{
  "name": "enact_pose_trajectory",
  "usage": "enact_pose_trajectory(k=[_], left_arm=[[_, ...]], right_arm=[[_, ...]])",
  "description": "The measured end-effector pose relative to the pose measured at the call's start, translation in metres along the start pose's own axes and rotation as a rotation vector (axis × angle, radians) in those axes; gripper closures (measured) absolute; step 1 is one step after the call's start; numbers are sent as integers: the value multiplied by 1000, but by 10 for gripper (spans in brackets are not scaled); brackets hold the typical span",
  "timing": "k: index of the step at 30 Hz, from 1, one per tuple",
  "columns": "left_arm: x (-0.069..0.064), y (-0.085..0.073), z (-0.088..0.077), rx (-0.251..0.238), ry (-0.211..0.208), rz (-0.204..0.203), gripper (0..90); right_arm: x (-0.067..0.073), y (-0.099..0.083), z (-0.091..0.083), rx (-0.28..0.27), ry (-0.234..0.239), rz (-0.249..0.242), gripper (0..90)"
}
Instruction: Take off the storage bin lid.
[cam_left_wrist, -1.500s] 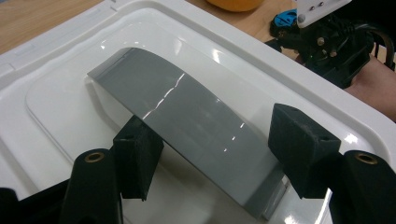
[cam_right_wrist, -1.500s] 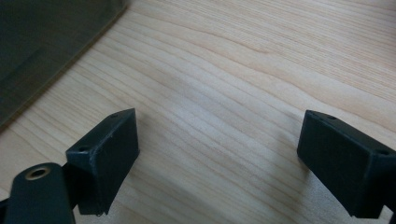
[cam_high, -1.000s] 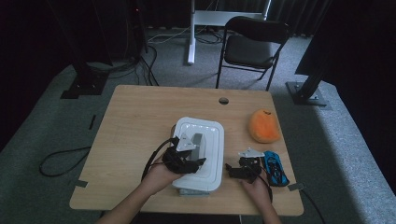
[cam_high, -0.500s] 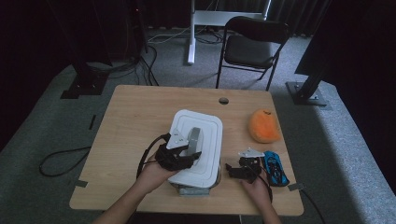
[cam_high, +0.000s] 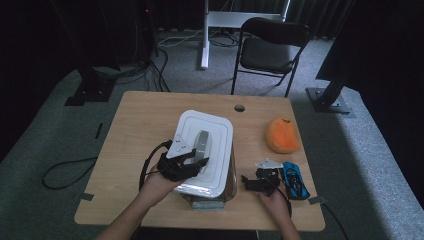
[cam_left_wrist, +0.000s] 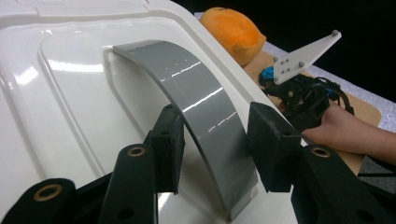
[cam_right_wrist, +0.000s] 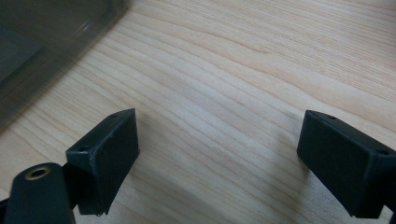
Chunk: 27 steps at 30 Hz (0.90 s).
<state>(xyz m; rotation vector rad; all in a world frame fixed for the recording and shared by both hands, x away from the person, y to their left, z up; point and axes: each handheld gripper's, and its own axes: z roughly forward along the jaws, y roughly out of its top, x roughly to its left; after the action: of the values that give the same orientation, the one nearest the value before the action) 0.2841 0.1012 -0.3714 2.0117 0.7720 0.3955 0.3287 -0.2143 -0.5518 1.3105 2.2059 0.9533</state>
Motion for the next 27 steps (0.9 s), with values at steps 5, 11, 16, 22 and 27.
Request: enact_pose_trajectory(k=[5,11,16,22,27], left_arm=[[5,-2,-5,-10,12,-9,581],[9,-4,-12,-14,22,-12,591],[14,-8,-18,-24,39,-20,592],[22,-15,-28,-35,60,-43,592],[31,-22,-36,-33,88,-60,597]], right_arm=[[0,0,0,0,0,0,118],[0,0,0,0,0,0,118],[0,0,0,-1,0,-1,118],[0,0,0,1,1,2,118],[0,0,0,1,0,2,118]])
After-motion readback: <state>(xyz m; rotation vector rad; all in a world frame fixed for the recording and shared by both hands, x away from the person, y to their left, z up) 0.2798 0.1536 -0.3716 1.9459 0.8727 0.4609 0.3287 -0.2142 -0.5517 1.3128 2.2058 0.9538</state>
